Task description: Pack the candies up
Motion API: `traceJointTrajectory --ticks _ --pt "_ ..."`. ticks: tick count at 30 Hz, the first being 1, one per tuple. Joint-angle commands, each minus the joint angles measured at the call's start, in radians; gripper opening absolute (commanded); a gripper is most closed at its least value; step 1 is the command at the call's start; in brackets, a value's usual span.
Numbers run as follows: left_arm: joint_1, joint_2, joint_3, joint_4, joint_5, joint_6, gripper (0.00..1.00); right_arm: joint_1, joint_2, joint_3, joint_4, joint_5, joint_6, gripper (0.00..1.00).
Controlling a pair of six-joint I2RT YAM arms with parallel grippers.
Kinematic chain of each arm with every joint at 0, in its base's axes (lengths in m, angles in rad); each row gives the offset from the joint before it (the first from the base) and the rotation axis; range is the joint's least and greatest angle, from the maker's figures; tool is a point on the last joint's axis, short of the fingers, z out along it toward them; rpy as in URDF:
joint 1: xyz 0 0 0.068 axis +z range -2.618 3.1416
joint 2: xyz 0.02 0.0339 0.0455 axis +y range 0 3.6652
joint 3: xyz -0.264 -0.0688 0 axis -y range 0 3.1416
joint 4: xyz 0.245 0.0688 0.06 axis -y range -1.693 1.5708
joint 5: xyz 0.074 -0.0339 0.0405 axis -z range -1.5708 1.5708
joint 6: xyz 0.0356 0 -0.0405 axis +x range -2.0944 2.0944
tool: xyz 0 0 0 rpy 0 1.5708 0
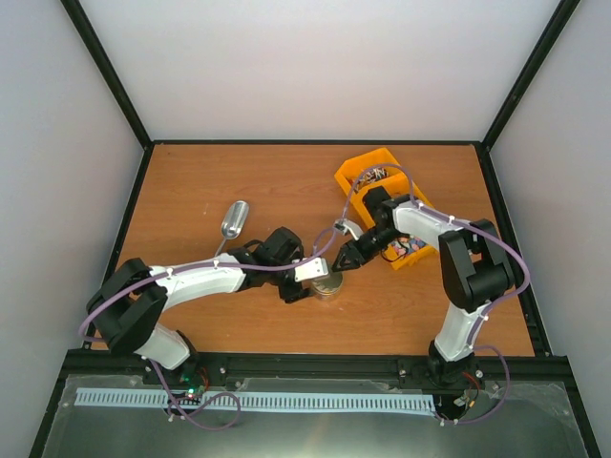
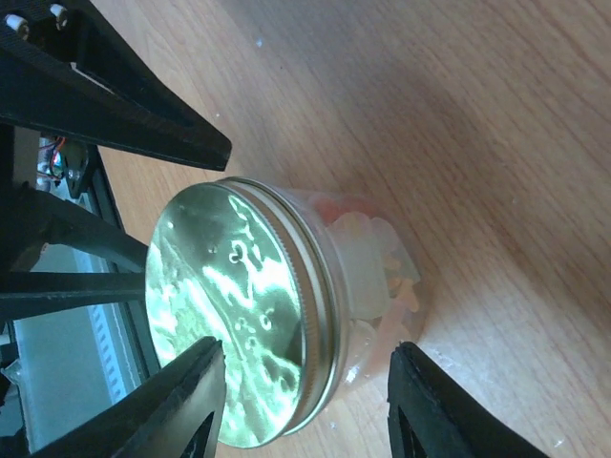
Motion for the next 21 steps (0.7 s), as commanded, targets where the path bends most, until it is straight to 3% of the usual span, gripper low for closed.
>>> traceJointTrajectory --ticks 1,9,13,17,21 --pt "-0.001 0.002 0.034 -0.045 0.03 0.015 0.7 -0.001 0.021 -0.015 0.023 0.027 0.003 0.46" --pt "0.07 -0.028 0.087 -0.201 0.195 0.089 0.62 0.005 0.053 -0.017 0.023 0.005 0.004 0.44" --pt "0.065 -0.086 0.09 -0.198 0.191 0.084 0.49 0.013 0.058 -0.02 0.024 0.002 0.004 0.43" --pt "-0.016 -0.066 0.16 -0.214 0.142 0.063 0.45 0.017 0.069 -0.016 0.02 0.0 0.005 0.43" --pt "-0.028 -0.01 0.208 -0.191 0.084 0.07 0.39 0.018 0.07 -0.018 0.019 0.001 0.005 0.43"
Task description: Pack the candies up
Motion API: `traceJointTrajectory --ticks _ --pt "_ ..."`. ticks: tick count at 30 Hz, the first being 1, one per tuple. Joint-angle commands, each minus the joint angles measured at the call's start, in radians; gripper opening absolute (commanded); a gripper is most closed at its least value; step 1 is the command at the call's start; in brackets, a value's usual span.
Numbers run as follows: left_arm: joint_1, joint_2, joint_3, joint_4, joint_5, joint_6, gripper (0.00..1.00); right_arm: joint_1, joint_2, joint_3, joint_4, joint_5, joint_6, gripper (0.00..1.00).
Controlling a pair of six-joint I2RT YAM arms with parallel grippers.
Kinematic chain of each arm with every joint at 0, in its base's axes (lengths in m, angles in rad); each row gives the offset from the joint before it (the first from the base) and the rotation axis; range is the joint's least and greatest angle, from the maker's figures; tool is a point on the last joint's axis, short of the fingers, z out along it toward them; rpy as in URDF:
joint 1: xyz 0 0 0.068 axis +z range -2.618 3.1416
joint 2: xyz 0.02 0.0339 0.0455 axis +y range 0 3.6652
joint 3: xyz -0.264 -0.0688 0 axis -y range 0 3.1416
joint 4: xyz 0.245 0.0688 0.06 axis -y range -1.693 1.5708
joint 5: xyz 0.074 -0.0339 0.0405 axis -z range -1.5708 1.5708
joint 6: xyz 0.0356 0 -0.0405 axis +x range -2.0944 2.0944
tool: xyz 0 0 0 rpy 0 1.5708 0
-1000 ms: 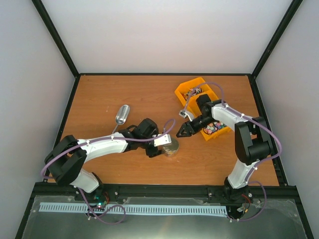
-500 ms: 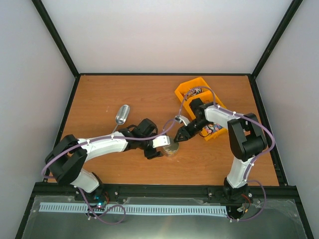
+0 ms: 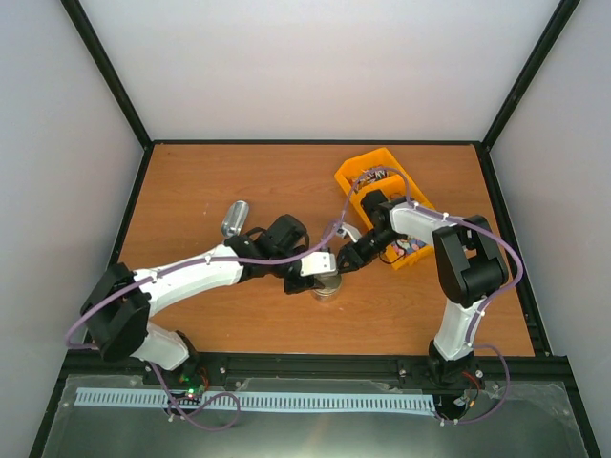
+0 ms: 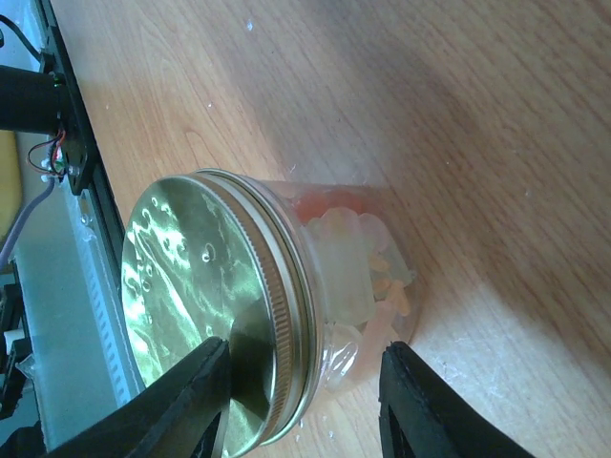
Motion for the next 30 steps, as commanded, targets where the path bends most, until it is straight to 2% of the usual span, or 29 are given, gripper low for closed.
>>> traceJointTrajectory --ticks 1,8,12,15,22,26,30 --pt "-0.016 0.057 0.074 0.001 -0.058 0.016 0.38 0.011 0.021 -0.01 0.005 0.012 0.003 0.43" --pt "-0.014 0.125 0.038 -0.064 -0.106 0.078 0.32 0.027 0.039 -0.008 0.011 0.006 0.007 0.42" --pt "-0.008 0.123 0.014 -0.051 -0.165 0.075 0.3 0.043 0.059 0.001 0.025 -0.018 0.018 0.36" --pt "0.029 0.104 0.01 -0.051 -0.18 0.072 0.29 0.052 0.075 0.021 0.045 -0.04 0.041 0.28" --pt "0.119 0.037 -0.024 -0.088 -0.184 0.105 0.29 0.066 0.131 0.075 0.137 -0.079 0.123 0.24" --pt "0.152 0.016 -0.035 -0.109 -0.168 0.102 0.29 0.071 0.141 0.1 0.217 -0.094 0.18 0.29" --pt "0.161 -0.04 -0.028 -0.134 -0.123 0.077 0.33 0.043 0.084 0.129 0.276 -0.097 0.21 0.5"
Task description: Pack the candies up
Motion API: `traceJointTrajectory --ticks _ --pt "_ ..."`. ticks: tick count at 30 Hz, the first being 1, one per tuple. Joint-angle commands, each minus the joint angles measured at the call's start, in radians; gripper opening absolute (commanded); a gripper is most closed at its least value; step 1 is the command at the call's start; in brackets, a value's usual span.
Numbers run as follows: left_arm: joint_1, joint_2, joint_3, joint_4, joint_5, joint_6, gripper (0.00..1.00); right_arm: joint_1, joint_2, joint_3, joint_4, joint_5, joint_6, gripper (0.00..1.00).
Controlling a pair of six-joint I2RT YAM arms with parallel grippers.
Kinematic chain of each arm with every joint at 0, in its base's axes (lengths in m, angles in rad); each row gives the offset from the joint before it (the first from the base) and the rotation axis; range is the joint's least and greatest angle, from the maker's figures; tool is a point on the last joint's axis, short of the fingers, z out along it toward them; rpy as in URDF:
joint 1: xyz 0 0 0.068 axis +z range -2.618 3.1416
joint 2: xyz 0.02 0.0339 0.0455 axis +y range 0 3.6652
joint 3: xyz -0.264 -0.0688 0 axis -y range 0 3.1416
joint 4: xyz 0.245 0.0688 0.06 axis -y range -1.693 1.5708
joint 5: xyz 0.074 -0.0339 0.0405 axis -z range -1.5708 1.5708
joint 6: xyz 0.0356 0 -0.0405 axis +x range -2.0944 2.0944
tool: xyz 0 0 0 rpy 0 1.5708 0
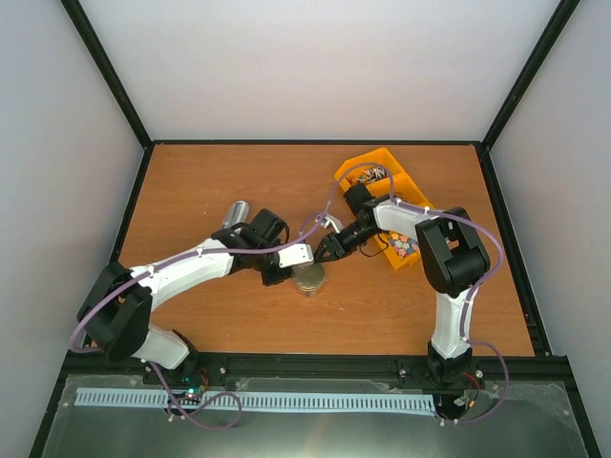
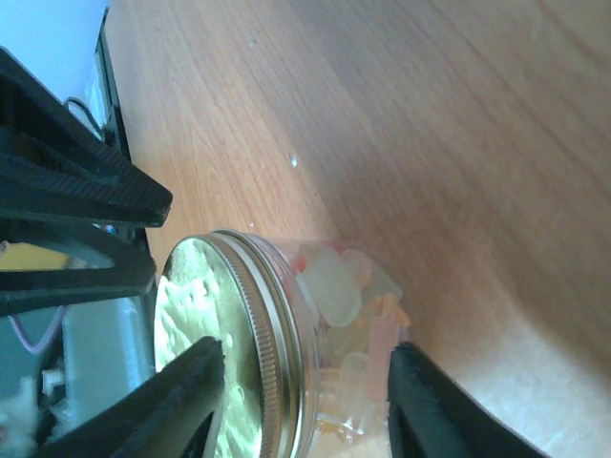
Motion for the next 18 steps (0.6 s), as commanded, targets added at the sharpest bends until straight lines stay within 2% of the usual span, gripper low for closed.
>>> traceJointTrajectory --ticks 1,6,11,12,15,18 --pt "0.01 -0.073 0.01 -0.07 0.051 -0.002 0.35 -0.037 -0.059 0.041 0.125 0.03 0.052 0.55" --pt "0.013 -0.109 0.083 -0.134 0.092 -0.055 0.5 -0.128 -0.212 0.062 0.132 0.05 0.022 0.74" --pt "0.014 -0.167 0.126 -0.132 0.124 -0.117 0.92 -0.171 -0.392 0.053 0.143 0.16 -0.053 0.91" --pt "0.014 -0.179 0.136 -0.131 0.134 -0.133 0.99 -0.174 -0.436 0.037 0.175 0.185 -0.065 0.97" --pt "0.014 -0.189 0.16 -0.108 0.128 -0.196 1.0 -0.174 -0.543 -0.038 0.28 0.115 -0.091 1.0" --pt "0.014 -0.153 0.186 -0.082 0.078 -0.252 1.0 -0.174 -0.608 -0.164 0.553 0.193 0.09 1.0"
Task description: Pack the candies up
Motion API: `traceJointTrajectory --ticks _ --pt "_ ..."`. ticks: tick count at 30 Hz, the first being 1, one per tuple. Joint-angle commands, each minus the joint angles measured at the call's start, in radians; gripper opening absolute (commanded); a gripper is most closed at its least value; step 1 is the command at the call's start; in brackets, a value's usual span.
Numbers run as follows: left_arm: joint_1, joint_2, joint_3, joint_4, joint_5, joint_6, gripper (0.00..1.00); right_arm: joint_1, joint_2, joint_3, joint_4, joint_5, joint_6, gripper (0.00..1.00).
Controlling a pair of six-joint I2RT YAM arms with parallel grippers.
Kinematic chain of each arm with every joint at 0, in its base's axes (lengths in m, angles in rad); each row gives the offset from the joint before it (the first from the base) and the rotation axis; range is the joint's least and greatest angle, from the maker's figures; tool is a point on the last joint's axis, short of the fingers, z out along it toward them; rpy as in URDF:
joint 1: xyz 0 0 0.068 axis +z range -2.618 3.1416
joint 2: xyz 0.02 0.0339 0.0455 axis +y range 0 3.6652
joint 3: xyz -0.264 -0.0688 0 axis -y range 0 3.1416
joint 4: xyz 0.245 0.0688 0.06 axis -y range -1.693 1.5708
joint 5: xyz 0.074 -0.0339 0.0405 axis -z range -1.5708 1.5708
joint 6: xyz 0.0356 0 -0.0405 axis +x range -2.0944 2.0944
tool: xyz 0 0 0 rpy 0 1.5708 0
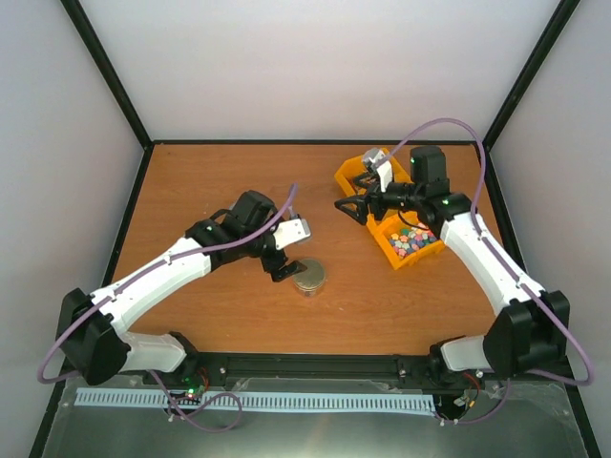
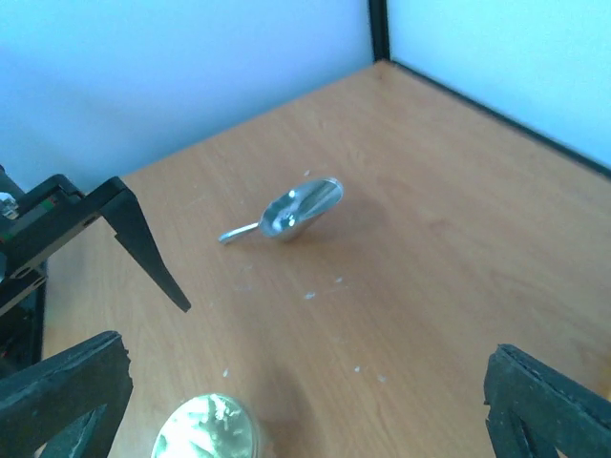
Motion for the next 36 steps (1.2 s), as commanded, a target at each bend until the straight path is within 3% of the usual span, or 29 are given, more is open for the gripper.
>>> traceJointTrajectory --ticks 1,5,10,12,16,27,36 --pt "0.005 0.038 0.074 0.023 -0.025 -0.105 1.0 0.0 -0.062 -0.149 0.299 0.104 0.14 1.0" --pt "0.013 0.065 0.083 0.005 -0.007 -0.1 1.0 0.0 -0.066 -0.18 0.181 -0.012 -0.003 1.0" --pt "0.014 0.047 0.051 0.018 0.027 -0.062 1.0 0.05 -0.279 -0.55 0.467 0.054 0.041 1.0" --pt "0.015 0.056 0.055 0.008 0.038 -0.041 1.0 0.094 -0.263 -0.582 0.447 0.097 0.03 1.0" --pt "0.015 0.09 0.063 -0.024 0.04 0.004 1.0 0.183 -0.244 -0.716 0.596 0.167 0.043 1.0" --pt "0.015 0.139 0.043 0.006 0.052 -0.027 0.98 0.327 -0.066 -0.806 0.8 0.234 -0.061 1.0" --pt "0.016 0.11 -0.006 0.048 0.06 0.009 0.83 0.36 0.097 -0.814 0.929 0.248 -0.118 1.0"
